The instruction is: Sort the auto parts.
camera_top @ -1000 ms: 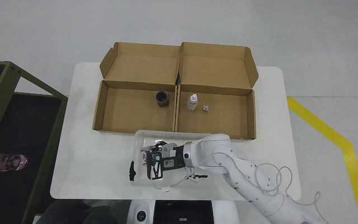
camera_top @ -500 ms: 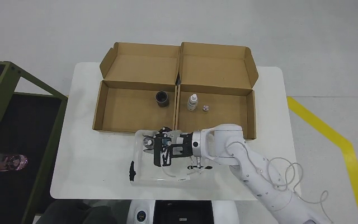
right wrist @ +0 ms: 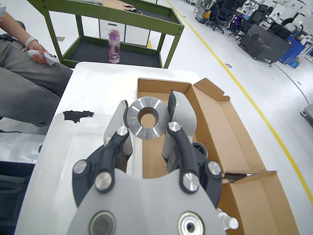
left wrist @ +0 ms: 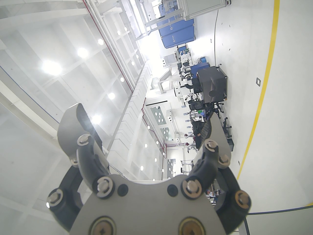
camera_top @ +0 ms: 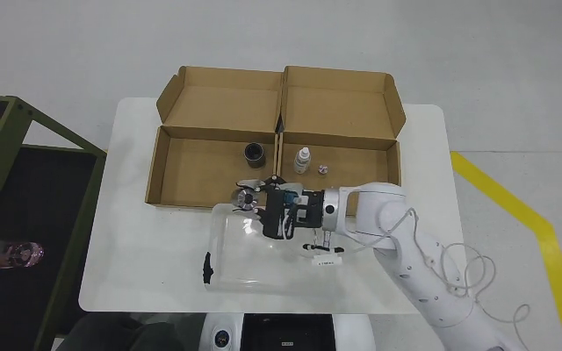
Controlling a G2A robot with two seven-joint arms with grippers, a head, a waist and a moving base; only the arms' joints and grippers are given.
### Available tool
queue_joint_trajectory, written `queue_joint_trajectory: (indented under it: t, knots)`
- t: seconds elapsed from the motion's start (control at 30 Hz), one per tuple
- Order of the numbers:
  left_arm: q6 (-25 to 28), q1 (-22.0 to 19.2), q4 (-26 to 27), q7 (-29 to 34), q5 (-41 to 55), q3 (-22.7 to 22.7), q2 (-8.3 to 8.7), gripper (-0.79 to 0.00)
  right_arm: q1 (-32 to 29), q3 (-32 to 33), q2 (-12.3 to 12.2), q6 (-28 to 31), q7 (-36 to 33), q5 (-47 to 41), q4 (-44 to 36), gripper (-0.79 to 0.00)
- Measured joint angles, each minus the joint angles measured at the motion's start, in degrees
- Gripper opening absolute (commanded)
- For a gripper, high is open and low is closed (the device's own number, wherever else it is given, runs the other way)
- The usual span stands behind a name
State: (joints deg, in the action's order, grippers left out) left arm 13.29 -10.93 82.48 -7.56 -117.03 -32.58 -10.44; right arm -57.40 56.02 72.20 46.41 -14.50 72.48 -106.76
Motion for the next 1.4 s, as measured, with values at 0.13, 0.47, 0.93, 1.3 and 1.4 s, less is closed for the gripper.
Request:
queue_joint_trajectory:
  t: [0.13,0.47,0.93,1.3,1.4]
  knots:
    - [0.0,0.0,0.0,0.0,0.0,0.0,0.00,0.000,-0.1,1.0,-0.1,-0.7,0.9,-1.0,0.5,-0.785]
    - [0.0,0.0,0.0,0.0,0.0,0.0,0.00,0.000,2.8,-0.4,0.6,-3.9,3.2,-4.7,5.4,-0.785]
    - [0.0,0.0,0.0,0.0,0.0,0.0,0.00,0.000,11.5,-6.9,3.0,-7.7,1.3,-4.9,15.4,-0.785]
    - [0.0,0.0,0.0,0.0,0.0,0.0,0.00,0.000,17.1,-12.3,5.2,-7.1,-1.7,-5.6,23.7,-0.785]
    - [0.0,0.0,0.0,0.0,0.0,0.0,0.00,0.000,18.3,-13.6,5.8,-7.0,-2.6,-5.6,25.7,-0.785]
